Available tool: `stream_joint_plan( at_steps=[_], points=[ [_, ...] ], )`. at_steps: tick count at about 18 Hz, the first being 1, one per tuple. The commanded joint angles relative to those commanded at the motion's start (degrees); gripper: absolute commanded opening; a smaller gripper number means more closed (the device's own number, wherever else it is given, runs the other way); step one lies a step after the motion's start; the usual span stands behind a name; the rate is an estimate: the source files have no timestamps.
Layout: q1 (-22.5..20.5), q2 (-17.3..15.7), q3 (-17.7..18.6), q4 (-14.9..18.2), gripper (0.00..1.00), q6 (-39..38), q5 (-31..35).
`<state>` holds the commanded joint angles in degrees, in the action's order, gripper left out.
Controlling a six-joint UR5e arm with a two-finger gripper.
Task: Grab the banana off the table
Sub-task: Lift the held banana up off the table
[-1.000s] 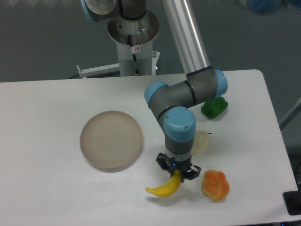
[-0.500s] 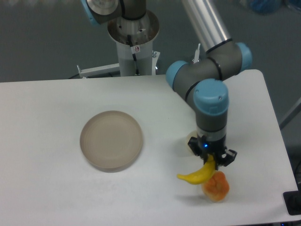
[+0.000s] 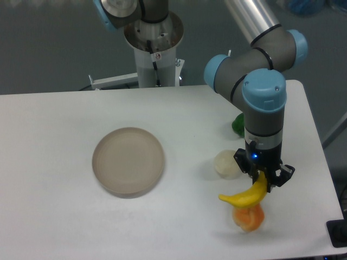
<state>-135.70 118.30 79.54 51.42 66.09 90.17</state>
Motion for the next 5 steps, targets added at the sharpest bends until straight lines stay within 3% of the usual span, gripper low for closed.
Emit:
stream_joint_plan(
  at_steps=[5],
  points=[
    [-0.1, 0.2, 0.0, -0.1, 0.33, -0.1, -0.1]
  ],
)
